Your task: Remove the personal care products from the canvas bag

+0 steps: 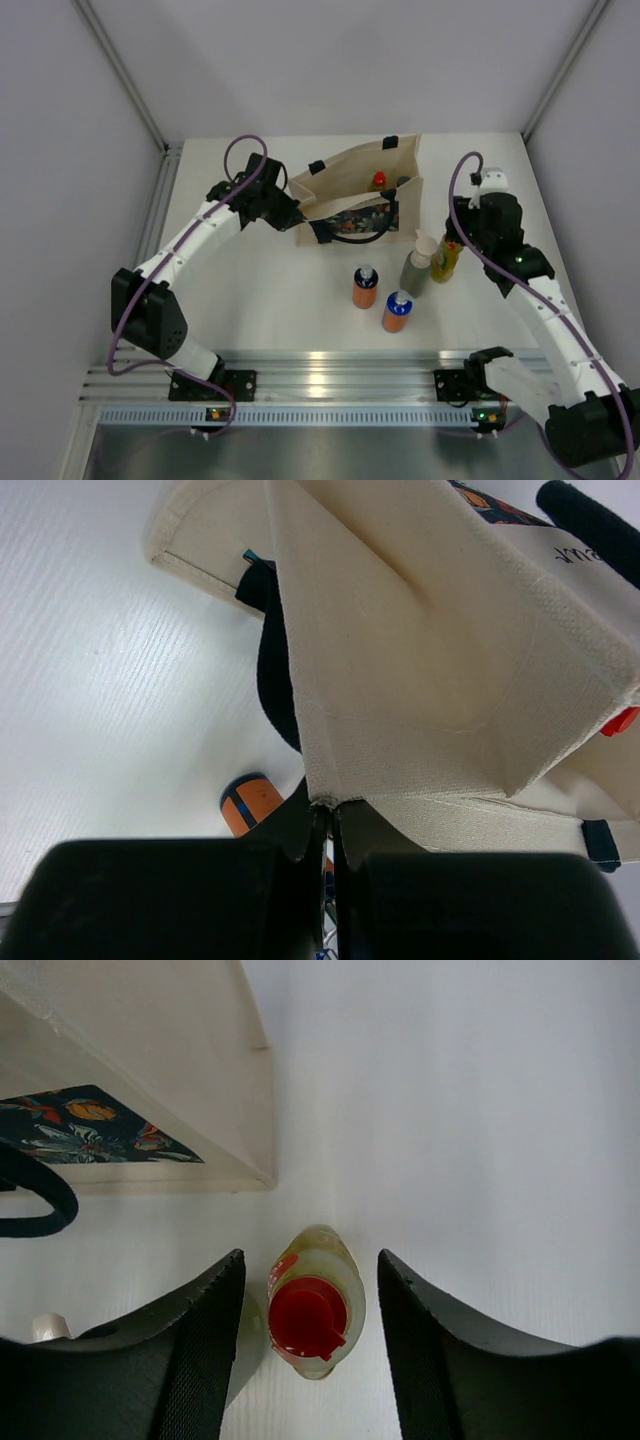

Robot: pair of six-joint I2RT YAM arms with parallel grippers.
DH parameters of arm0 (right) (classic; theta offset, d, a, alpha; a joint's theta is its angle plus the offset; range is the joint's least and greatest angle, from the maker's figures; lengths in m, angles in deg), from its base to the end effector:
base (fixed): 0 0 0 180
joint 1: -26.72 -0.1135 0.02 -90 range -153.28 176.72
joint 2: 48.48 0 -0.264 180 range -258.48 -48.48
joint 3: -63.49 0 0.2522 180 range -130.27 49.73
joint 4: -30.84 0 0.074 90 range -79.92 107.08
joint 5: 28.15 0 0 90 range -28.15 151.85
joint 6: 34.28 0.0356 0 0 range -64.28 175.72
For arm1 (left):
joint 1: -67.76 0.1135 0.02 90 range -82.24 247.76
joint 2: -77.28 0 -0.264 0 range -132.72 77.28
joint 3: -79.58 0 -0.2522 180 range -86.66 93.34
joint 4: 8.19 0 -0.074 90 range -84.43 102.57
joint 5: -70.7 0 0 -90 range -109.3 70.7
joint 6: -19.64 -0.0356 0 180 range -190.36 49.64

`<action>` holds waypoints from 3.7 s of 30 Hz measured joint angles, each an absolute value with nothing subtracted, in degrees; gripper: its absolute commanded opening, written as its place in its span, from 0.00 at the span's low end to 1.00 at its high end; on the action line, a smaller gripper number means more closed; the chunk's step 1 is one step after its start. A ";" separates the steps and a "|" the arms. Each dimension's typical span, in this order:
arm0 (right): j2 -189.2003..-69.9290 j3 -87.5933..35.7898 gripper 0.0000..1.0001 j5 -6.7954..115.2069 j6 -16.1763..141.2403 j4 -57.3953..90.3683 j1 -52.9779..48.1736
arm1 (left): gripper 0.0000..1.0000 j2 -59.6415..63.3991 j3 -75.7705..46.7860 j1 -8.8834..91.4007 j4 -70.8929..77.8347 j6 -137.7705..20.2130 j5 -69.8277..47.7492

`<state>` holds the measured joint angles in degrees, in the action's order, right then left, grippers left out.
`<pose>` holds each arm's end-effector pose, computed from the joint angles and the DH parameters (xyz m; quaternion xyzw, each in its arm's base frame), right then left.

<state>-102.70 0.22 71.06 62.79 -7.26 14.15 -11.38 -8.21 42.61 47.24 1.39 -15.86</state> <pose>0.2063 0.0402 0.3143 -0.0005 0.8600 0.0180 0.5099 0.3007 -0.1435 0.3069 -0.3647 0.8716 -0.2631 0.1953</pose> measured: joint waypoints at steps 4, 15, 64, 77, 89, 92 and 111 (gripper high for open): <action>-102.59 -1.29 0.55 70.82 62.77 -7.82 14.15 | 0.00 -11.38 -8.21 42.61 47.24 1.39 -15.81; -111.90 -24.16 0.48 63.17 67.42 -9.92 12.51 | 0.00 -11.40 -8.21 42.66 47.24 1.26 -15.73; -163.09 -70.38 0.43 69.62 57.87 -39.98 -1.61 | 0.00 -12.62 -9.63 42.26 45.78 -2.81 -18.70; -165.06 -71.15 0.00 68.07 57.06 -40.06 -1.11 | 0.00 -12.60 -9.95 42.28 45.47 -2.79 -18.70; -164.75 -73.75 0.00 68.92 57.54 -42.62 -2.60 | 0.00 -12.60 -9.93 42.28 45.47 -2.74 -18.66; -163.77 -74.62 0.00 69.11 58.24 -42.88 -3.32 | 0.00 -12.62 -9.63 42.28 45.61 -2.57 -18.61; -145.21 -79.08 0.00 71.39 59.97 -45.09 -5.31 | 0.00 -13.08 -8.42 42.28 46.41 -2.59 -18.68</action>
